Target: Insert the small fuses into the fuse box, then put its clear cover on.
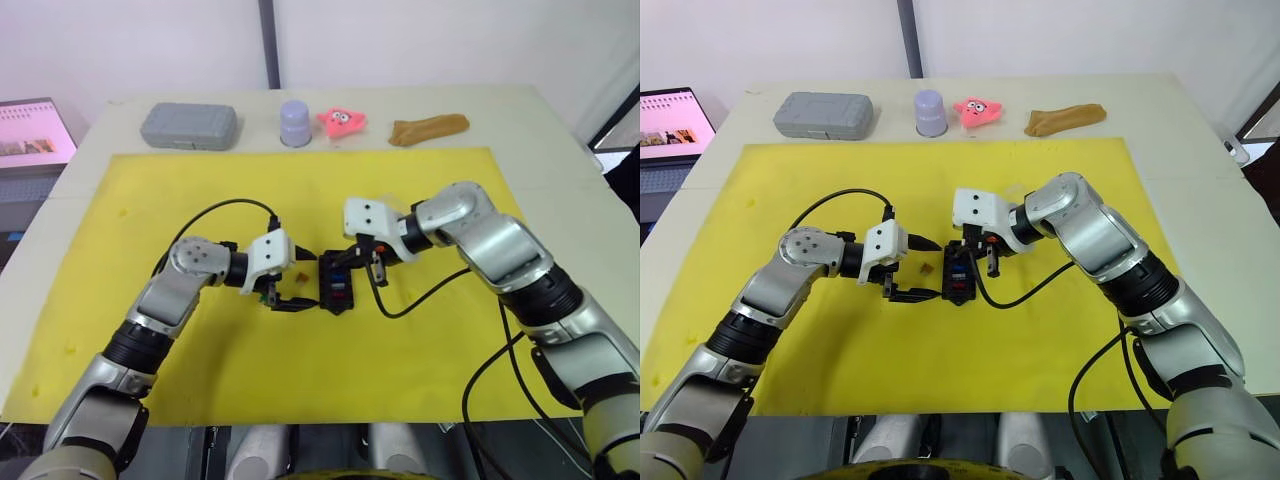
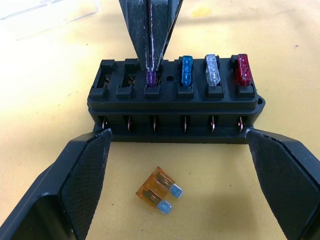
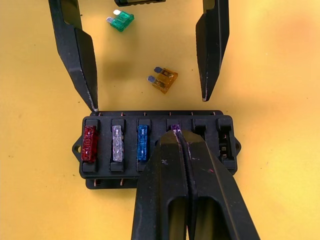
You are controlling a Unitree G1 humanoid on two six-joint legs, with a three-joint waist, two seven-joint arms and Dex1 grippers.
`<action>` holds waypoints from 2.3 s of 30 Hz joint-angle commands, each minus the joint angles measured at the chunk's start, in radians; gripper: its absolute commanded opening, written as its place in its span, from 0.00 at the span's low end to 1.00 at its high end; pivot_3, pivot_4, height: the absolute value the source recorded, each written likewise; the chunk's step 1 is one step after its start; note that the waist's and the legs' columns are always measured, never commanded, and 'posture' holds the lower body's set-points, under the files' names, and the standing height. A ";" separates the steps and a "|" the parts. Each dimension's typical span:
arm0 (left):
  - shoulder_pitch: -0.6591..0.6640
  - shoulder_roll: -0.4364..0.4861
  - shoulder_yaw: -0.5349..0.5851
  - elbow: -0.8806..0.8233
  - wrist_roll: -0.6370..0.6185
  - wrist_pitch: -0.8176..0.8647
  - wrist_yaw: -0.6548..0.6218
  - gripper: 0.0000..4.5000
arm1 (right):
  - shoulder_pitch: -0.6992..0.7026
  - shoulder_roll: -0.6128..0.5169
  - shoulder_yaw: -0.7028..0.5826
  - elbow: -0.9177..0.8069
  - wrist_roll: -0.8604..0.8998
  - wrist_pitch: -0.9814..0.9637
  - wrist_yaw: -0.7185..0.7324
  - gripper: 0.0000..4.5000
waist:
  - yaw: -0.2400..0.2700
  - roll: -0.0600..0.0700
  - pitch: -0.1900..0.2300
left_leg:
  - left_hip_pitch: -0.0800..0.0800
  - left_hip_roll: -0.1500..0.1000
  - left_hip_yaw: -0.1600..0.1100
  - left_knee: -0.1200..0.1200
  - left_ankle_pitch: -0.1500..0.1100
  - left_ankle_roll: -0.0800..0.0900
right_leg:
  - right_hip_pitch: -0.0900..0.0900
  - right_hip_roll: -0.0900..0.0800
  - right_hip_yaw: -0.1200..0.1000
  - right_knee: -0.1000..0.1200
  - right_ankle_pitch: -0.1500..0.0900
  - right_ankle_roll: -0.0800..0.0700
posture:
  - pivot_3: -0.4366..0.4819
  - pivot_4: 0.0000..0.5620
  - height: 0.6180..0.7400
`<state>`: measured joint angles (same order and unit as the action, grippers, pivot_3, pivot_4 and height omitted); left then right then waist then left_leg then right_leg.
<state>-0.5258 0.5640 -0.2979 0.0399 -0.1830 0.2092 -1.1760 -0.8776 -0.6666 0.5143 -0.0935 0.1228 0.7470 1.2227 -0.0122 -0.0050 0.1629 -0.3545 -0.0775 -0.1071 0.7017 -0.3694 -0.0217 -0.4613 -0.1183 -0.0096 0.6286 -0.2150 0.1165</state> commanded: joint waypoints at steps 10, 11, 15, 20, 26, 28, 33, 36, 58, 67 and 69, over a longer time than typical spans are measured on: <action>-0.016 0.007 0.021 -0.023 0.000 -0.008 0.001 1.00 | 0.081 -0.021 0.103 0.045 -0.095 -0.007 0.012 0.01 | 0.001 -0.003 -0.007 | 0.001 0.000 -0.001 0.000 0.000 0.000 | 0.002 0.000 0.000 0.000 0.000 0.000 | 0.48 0.27 1.00; -0.016 0.007 0.021 -0.024 0.000 -0.008 0.001 1.00 | 0.084 -0.020 0.104 0.044 -0.098 -0.007 0.013 0.01 | 0.002 -0.003 -0.008 | 0.001 0.000 -0.001 0.000 0.000 0.000 | 0.002 0.000 0.000 0.000 0.000 0.000 | 0.48 0.27 1.00; -0.015 0.008 0.021 -0.025 -0.001 -0.007 0.000 1.00 | 0.090 -0.019 0.108 0.042 -0.110 -0.011 0.014 0.01 | 0.002 -0.004 -0.013 | 0.002 0.000 -0.001 0.000 0.000 0.000 | 0.003 0.000 -0.001 0.000 0.000 0.000 | 0.48 0.27 1.00; -0.014 0.014 0.025 -0.030 -0.005 -0.005 -0.003 1.00 | 0.069 0.006 0.043 0.019 -0.067 0.008 0.012 0.01 | 0.002 -0.004 -0.015 | 0.002 0.000 -0.002 0.000 0.000 0.000 | 0.003 0.000 -0.001 -0.001 0.000 0.000 | 0.48 0.27 1.00; -0.008 0.030 0.041 -0.047 -0.027 0.009 -0.015 1.00 | 0.018 0.030 -0.081 -0.039 0.028 0.070 0.018 0.01 | 0.000 -0.003 -0.015 | 0.000 0.000 -0.002 0.000 0.000 0.000 | 0.001 0.000 -0.001 -0.001 0.000 0.000 | 0.48 0.27 1.00; -0.004 0.039 0.052 -0.061 -0.040 0.020 -0.020 1.00 | -0.003 0.028 -0.120 -0.060 0.069 0.109 0.022 0.01 | 0.000 -0.003 -0.015 | -0.001 0.000 -0.002 0.000 0.000 0.000 | 0.000 0.000 -0.001 -0.001 0.000 0.000 | 0.48 0.27 1.00; 0.011 0.080 0.112 -0.129 -0.105 0.087 -0.038 1.00 | -0.029 -0.018 -0.199 -0.106 0.142 0.158 0.033 0.01 | -0.002 -0.002 -0.014 | -0.002 0.000 -0.002 0.000 0.000 0.000 | -0.002 0.000 -0.001 -0.001 0.000 0.000 | 0.48 0.27 1.00; 0.040 0.154 0.183 -0.199 -0.185 0.182 -0.066 1.00 | -0.005 -0.086 -0.233 -0.142 0.147 0.116 0.039 0.01 | -0.001 -0.002 -0.014 | -0.002 0.000 -0.002 -0.001 0.000 0.000 | -0.002 0.000 -0.001 -0.001 0.000 0.000 | 0.48 0.27 1.00; 0.402 0.588 0.560 -0.121 -0.295 0.281 -0.237 1.00 | 0.407 -0.527 -0.490 -0.061 0.125 -0.226 0.113 1.00 | -0.001 0.004 -0.008 | -0.001 0.002 0.001 -0.003 -0.001 0.001 | -0.001 0.001 -0.001 -0.003 0.000 0.000 | 0.48 0.27 1.00; 0.334 0.542 0.482 -0.172 -0.321 0.338 -0.196 1.00 | 0.357 -0.470 -0.467 -0.146 0.162 -0.180 0.092 1.00 | 0.000 0.005 -0.007 | -0.001 0.002 0.001 -0.003 -0.001 0.001 | -0.001 0.000 0.000 -0.003 0.000 0.000 | 0.48 0.27 1.00; 0.305 0.524 0.444 -0.189 -0.328 0.368 -0.193 1.00 | 0.317 -0.437 -0.443 -0.178 0.175 -0.154 0.085 1.00 | -0.001 0.006 -0.007 | -0.001 0.002 0.001 -0.003 -0.001 0.001 | -0.001 0.000 0.000 -0.003 0.000 0.000 | 0.48 0.27 1.00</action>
<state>-0.2007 1.0915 0.1629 -0.1200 -0.4909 0.5543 -1.3746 -0.5234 -1.1143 0.0744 -0.2209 0.2743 0.5773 1.3160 -0.0127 0.0005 0.1555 -0.3558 -0.0759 -0.1058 0.6991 -0.3700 -0.0206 -0.4623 -0.1179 -0.0099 0.6261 -0.2151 0.1165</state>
